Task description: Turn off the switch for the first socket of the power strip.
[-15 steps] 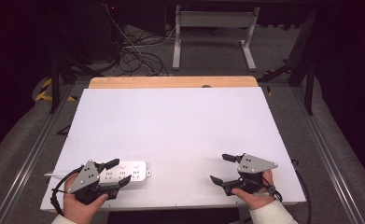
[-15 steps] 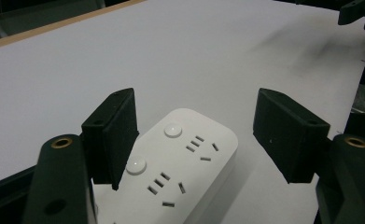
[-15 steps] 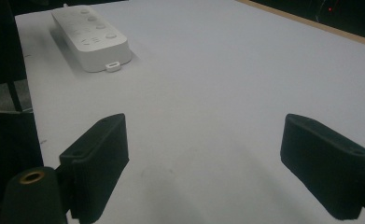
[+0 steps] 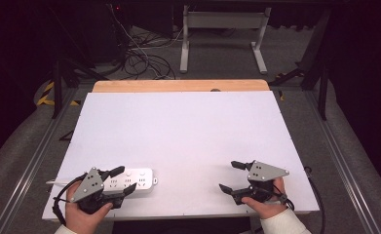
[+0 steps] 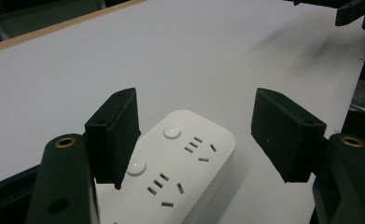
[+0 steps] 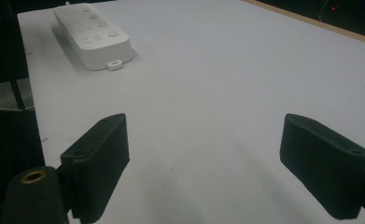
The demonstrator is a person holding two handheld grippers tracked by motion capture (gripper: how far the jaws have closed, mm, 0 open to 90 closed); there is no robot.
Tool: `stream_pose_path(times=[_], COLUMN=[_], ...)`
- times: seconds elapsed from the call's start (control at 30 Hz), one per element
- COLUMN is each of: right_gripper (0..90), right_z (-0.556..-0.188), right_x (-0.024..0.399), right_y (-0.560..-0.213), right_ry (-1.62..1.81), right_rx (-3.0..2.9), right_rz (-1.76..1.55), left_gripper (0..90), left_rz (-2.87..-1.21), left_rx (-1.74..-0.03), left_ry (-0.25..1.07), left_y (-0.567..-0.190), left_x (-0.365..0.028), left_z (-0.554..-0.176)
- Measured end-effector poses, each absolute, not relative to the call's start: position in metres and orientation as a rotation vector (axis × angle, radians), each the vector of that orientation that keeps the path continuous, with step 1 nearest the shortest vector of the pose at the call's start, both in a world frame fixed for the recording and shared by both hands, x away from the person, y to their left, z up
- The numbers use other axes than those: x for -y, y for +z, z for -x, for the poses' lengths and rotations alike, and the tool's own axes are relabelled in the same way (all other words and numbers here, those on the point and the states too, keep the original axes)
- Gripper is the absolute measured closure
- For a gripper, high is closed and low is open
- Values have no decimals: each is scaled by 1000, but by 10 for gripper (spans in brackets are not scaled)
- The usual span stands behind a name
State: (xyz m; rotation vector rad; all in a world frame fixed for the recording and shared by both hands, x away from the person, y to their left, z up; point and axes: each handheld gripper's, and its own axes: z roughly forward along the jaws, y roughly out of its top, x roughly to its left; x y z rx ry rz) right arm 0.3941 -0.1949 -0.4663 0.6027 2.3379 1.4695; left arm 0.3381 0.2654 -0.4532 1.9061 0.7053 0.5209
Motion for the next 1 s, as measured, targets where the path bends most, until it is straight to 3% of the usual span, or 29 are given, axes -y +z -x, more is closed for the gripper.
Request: stream_pose_path(times=[0.83, 1.0], right_gripper=[159, 159], right_z=[-394, -395], right_x=[193, 193], right_y=[-468, -468], right_ry=[1472, 1472], right_rx=[-2346, -2346], right_rz=[-601, -602], left_gripper=[492, 606], left_rz=[-1945, -1962], left_rx=[-711, -725], left_ry=[491, 494], left_y=[-429, -421], left_x=[-268, -272], left_z=[-337, -337])
